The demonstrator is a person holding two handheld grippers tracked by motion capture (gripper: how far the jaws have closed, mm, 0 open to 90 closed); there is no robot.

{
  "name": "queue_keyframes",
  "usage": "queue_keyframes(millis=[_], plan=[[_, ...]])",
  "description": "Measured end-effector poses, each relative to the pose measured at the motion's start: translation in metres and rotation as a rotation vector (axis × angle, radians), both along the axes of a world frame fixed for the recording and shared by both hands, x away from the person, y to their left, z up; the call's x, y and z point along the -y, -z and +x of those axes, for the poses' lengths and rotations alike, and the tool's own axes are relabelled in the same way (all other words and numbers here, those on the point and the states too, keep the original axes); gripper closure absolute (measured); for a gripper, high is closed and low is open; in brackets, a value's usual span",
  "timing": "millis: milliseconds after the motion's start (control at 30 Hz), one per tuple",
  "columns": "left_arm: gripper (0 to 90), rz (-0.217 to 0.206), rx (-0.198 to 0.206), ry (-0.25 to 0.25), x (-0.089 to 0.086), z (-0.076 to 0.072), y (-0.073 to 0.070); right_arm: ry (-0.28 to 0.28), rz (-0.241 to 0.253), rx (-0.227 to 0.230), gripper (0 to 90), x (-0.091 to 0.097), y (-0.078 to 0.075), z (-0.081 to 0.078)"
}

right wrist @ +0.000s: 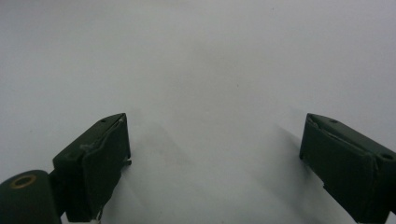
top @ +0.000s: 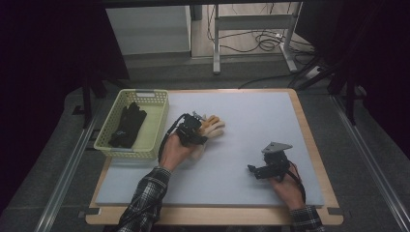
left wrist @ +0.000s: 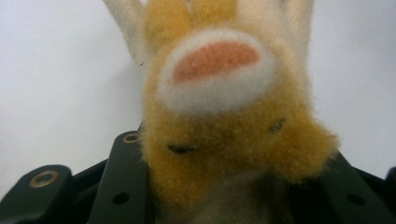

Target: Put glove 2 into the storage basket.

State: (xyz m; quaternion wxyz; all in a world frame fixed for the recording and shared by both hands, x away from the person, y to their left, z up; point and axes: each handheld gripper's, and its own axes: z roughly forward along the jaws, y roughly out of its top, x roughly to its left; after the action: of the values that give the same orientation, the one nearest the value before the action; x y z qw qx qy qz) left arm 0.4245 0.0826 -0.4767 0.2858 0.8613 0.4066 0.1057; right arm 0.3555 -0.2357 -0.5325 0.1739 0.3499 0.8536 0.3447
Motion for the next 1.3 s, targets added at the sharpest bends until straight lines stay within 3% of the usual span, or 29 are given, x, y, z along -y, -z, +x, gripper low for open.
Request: queue_keyframes(millis=[400,800,900,1300], plan=[[55.6,0.014,0.017,-0.048,-0.018,0.007,-0.033,-0.001,-0.001,0.002,8.3,0.000,0.000,0.000],[54.8,0.011,0.042,-0.142,-0.054,0.009,-0.064,0.000,0.001,0.002,8.3,0.000,0.000,0.000],[54.8,-0.004,0.045,-0.167,-0.065,0.010,-0.069,0.000,0.002,0.002,8.3,0.000,0.000,0.000],[54.4,0.013,0.066,-0.286,-0.110,0.017,-0.079,0.000,0.002,0.002,8.3,0.000,0.000,0.000]])
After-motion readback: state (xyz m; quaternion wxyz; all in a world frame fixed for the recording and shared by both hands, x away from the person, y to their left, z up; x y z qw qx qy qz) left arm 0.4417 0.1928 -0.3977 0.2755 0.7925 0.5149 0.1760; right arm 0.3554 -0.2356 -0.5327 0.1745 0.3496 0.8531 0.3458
